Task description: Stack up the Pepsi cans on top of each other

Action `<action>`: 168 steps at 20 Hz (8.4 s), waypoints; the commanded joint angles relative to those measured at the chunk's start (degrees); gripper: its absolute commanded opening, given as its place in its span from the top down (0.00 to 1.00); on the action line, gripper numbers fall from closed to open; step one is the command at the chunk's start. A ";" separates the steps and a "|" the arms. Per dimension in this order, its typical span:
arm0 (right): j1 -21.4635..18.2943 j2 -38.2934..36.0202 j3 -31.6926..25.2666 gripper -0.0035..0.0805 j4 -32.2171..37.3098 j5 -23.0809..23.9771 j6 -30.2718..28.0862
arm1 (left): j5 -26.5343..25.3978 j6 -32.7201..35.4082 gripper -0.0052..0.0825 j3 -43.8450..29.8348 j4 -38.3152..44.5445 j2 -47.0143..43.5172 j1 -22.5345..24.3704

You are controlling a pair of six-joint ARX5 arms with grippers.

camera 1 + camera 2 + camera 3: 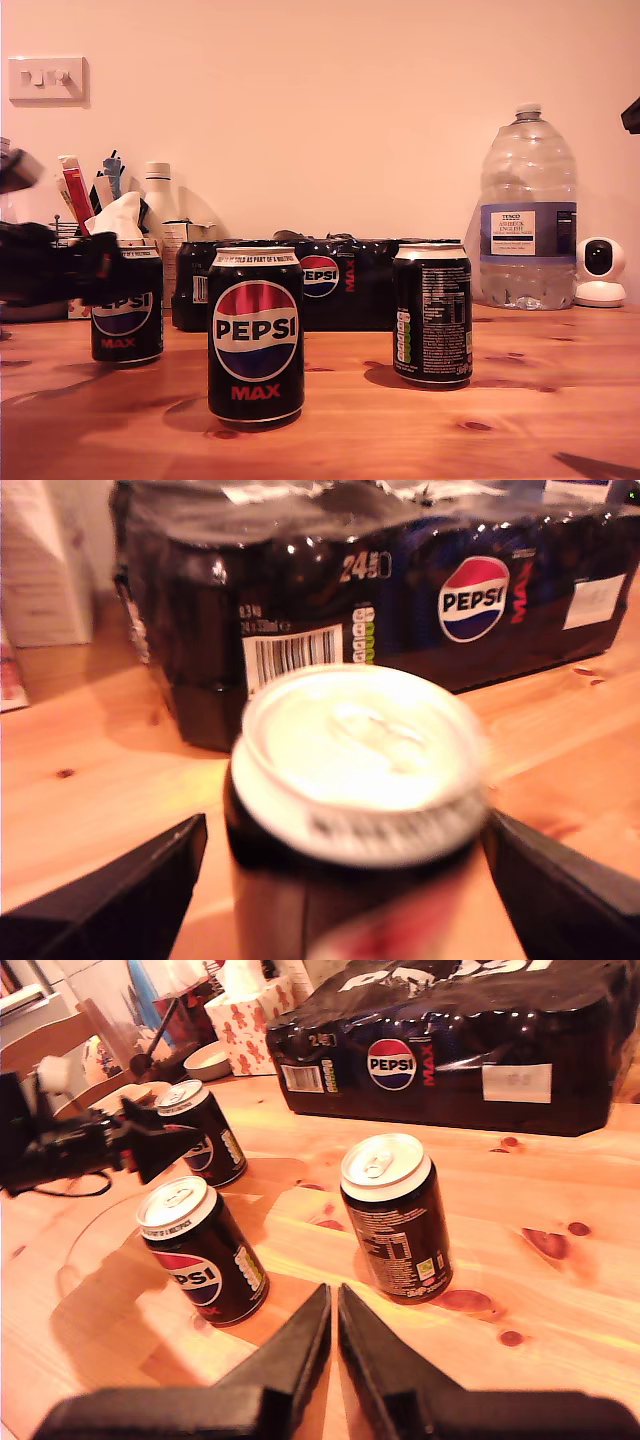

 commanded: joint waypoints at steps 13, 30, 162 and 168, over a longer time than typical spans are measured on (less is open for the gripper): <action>0.26 0.44 -0.55 0.97 -0.42 1.53 -0.11 | 0.52 6.01 0.47 1.62 -6.14 1.92 0.04; 4.68 14.88 -0.63 0.61 9.88 0.04 -0.35 | 8.63 4.33 0.47 1.77 -10.62 -5.14 -1.09; 29.03 66.86 17.14 0.27 62.71 11.82 -6.97 | 8.61 4.33 0.47 1.77 -12.26 -5.29 -1.09; 29.16 67.82 17.46 0.27 61.92 11.82 -5.95 | 8.61 4.35 0.47 1.77 -12.26 -5.29 -1.09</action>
